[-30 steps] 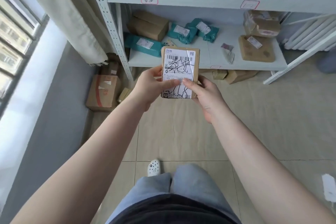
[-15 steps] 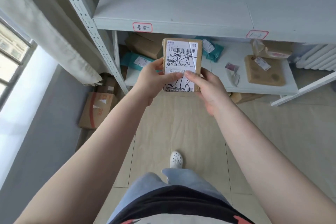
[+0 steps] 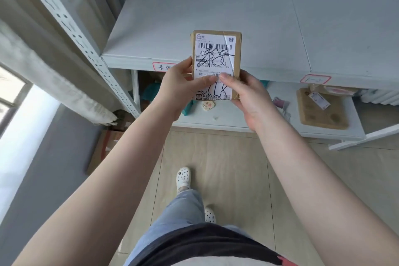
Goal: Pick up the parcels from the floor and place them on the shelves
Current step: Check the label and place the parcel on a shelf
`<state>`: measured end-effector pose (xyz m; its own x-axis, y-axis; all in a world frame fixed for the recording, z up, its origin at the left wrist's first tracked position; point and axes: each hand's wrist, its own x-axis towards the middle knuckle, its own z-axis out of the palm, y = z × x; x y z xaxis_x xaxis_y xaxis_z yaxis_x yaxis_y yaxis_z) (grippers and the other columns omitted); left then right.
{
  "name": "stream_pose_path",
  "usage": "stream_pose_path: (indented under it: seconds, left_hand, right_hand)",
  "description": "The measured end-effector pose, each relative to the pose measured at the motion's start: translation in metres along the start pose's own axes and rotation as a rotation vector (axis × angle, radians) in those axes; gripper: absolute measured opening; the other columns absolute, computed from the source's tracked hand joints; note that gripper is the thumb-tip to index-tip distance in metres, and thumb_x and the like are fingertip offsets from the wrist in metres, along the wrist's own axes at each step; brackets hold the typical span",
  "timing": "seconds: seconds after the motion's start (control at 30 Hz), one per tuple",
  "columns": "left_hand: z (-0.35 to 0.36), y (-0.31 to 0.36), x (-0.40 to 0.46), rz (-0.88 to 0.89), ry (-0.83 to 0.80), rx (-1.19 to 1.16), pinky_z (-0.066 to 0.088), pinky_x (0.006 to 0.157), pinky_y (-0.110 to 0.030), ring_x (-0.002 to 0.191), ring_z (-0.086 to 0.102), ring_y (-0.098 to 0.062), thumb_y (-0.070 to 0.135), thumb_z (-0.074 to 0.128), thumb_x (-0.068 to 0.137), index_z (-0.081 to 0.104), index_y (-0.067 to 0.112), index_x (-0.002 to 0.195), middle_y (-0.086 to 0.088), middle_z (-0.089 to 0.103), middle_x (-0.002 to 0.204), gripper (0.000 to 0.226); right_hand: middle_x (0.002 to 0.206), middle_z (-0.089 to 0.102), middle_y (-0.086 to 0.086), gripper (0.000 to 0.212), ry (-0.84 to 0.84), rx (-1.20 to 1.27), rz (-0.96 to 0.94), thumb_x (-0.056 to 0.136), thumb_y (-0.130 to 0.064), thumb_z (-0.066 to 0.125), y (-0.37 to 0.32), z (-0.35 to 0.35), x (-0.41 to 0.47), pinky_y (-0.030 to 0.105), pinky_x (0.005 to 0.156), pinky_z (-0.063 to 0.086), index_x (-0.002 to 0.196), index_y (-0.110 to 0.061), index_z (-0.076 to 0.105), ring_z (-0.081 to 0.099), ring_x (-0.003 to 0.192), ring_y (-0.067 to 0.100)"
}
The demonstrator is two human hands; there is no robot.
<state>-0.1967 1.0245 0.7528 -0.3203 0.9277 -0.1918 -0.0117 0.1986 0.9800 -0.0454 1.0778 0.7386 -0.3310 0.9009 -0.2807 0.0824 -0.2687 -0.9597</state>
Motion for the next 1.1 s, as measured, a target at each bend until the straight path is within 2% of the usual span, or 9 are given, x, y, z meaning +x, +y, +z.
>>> stream_pose_path:
  seconds: [0.2, 0.43, 0.57, 0.73, 0.8, 0.9, 1.0, 1.03, 1.1]
  left_hand:
    - [-0.01, 0.016, 0.076, 0.013, -0.039, 0.047, 0.058, 0.064, -0.02, 0.072, 0.074, -0.004, 0.015, 0.081, 0.079, 0.069, 0.012, 0.121, 0.008, 0.073, 0.099, 0.044]
    - [-0.009, 0.027, 0.149, -0.015, -0.125, 0.037, 0.054, 0.06, -0.012, 0.065, 0.072, 0.003, 0.01, 0.08, 0.08, 0.067, 0.011, 0.12, 0.007, 0.07, 0.098, 0.043]
    - [-0.006, 0.027, 0.185, -0.048, -0.116, 0.026, 0.056, 0.061, -0.014, 0.067, 0.072, -0.001, 0.011, 0.081, 0.079, 0.068, 0.013, 0.119, 0.003, 0.07, 0.101, 0.042]
    - [-0.005, 0.028, 0.231, -0.087, -0.077, 0.002, 0.056, 0.061, -0.017, 0.075, 0.072, -0.013, 0.009, 0.079, 0.081, 0.067, 0.013, 0.117, 0.003, 0.069, 0.1, 0.038]
    - [-0.003, 0.027, 0.249, -0.107, -0.063, 0.023, 0.056, 0.064, -0.018, 0.079, 0.072, -0.014, 0.012, 0.078, 0.083, 0.067, 0.014, 0.117, 0.001, 0.071, 0.104, 0.036]
    - [0.0, 0.025, 0.276, -0.163, -0.047, 0.027, 0.056, 0.072, -0.022, 0.089, 0.072, -0.02, 0.015, 0.076, 0.083, 0.066, 0.011, 0.12, -0.003, 0.073, 0.11, 0.039]
    - [0.004, 0.024, 0.301, -0.213, 0.017, 0.04, 0.055, 0.082, -0.031, 0.1, 0.07, -0.023, 0.029, 0.081, 0.075, 0.05, 0.008, 0.139, -0.006, 0.069, 0.12, 0.074]
    - [0.005, 0.024, 0.308, -0.225, 0.046, 0.041, 0.054, 0.083, -0.032, 0.103, 0.068, -0.023, 0.03, 0.081, 0.076, 0.042, 0.009, 0.143, -0.005, 0.066, 0.121, 0.08]
    - [0.006, 0.024, 0.322, -0.221, 0.094, 0.038, 0.048, 0.07, -0.025, 0.099, 0.064, -0.02, 0.029, 0.079, 0.081, 0.039, 0.011, 0.141, -0.005, 0.064, 0.12, 0.074]
  right_hand:
    - [0.109, 0.074, -0.011, 0.029, 0.035, 0.004, 0.017, 0.081, -0.034, 0.072, -0.024, 0.01, 0.063, 0.041, 0.101, 0.046, 0.109, -0.031, 0.068, 0.065, 0.109, 0.008]
    - [0.092, 0.074, -0.016, 0.02, 0.081, 0.059, 0.046, 0.087, -0.025, 0.069, -0.04, 0.007, 0.121, 0.021, 0.068, 0.05, 0.106, -0.029, 0.068, 0.069, 0.076, -0.01]
    - [0.092, 0.075, -0.017, 0.02, 0.093, 0.033, 0.062, 0.086, -0.025, 0.069, -0.047, 0.003, 0.156, 0.024, 0.074, 0.052, 0.106, -0.028, 0.068, 0.07, 0.082, -0.005]
    - [0.085, 0.072, -0.017, 0.016, 0.055, 0.013, 0.069, 0.09, -0.02, 0.065, -0.058, 0.002, 0.204, 0.012, 0.059, 0.05, 0.105, -0.025, 0.066, 0.067, 0.064, -0.012]
    - [0.088, 0.071, -0.014, 0.017, 0.045, -0.007, 0.072, 0.09, -0.02, 0.064, -0.061, 0.002, 0.224, 0.013, 0.063, 0.051, 0.106, -0.024, 0.066, 0.068, 0.066, -0.009]
    - [0.096, 0.073, -0.008, 0.017, 0.044, -0.031, 0.099, 0.089, -0.023, 0.065, -0.062, 0.002, 0.251, 0.026, 0.086, 0.049, 0.106, -0.023, 0.067, 0.068, 0.086, 0.004]
    - [0.096, 0.071, -0.008, 0.018, 0.051, -0.045, 0.121, 0.09, -0.028, 0.065, -0.062, 0.004, 0.277, 0.032, 0.098, 0.045, 0.107, -0.023, 0.067, 0.065, 0.093, 0.01]
    - [0.094, 0.069, -0.011, 0.018, 0.058, -0.051, 0.13, 0.09, -0.03, 0.064, -0.061, 0.005, 0.287, 0.032, 0.1, 0.043, 0.107, -0.023, 0.066, 0.063, 0.094, 0.01]
    - [0.107, 0.068, -0.007, 0.03, 0.104, -0.069, 0.121, 0.088, -0.035, 0.065, -0.058, 0.011, 0.306, 0.037, 0.103, 0.043, 0.114, -0.019, 0.062, 0.06, 0.104, 0.014]
